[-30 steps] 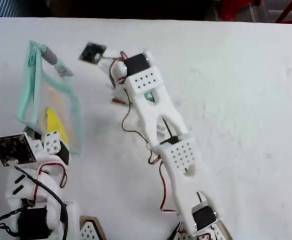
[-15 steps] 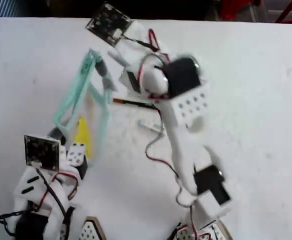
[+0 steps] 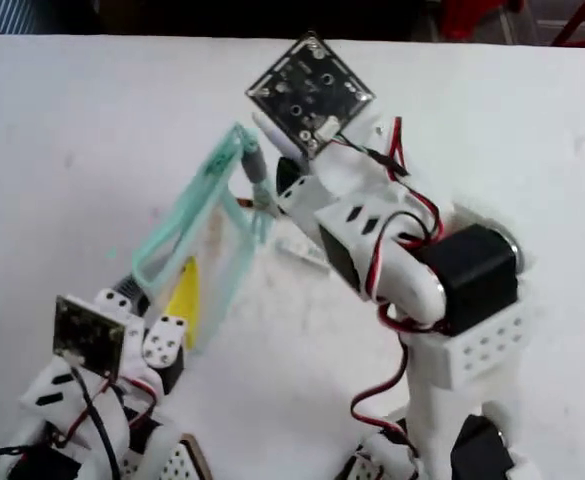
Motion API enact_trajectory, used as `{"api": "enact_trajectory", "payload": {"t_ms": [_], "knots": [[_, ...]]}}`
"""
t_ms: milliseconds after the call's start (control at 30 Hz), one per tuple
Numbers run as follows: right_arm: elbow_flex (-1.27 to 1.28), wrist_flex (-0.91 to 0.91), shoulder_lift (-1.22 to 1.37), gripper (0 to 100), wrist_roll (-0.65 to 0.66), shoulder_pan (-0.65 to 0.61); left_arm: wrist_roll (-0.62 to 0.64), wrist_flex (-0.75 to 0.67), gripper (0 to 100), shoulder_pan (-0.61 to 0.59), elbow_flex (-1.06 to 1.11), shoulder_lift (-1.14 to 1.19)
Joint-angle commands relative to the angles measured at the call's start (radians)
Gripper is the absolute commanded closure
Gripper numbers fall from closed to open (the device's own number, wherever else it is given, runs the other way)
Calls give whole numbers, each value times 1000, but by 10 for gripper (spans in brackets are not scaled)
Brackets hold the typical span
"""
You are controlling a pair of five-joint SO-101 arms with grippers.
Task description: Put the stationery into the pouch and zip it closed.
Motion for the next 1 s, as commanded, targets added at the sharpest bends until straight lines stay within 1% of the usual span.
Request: {"api": "enact_trajectory", "payload": {"t_ms": [0, 100, 267, 433, 533, 967], "knots": [[2, 19, -31, 981, -52, 8, -9, -60, 976, 18, 38, -1], [2, 19, -31, 981, -74, 8, -9, -64, 976, 18, 71, -1], [-2, 19, -31, 981, -74, 8, -8, -69, 977, 18, 104, -1], [-6, 19, -31, 981, -75, 1, -5, -147, 977, 16, 190, -1], [-6, 19, -31, 981, -75, 1, -3, -181, 977, -15, 222, -1], [2, 19, -31, 981, -75, 1, -8, -158, 976, -19, 218, -1]]}}
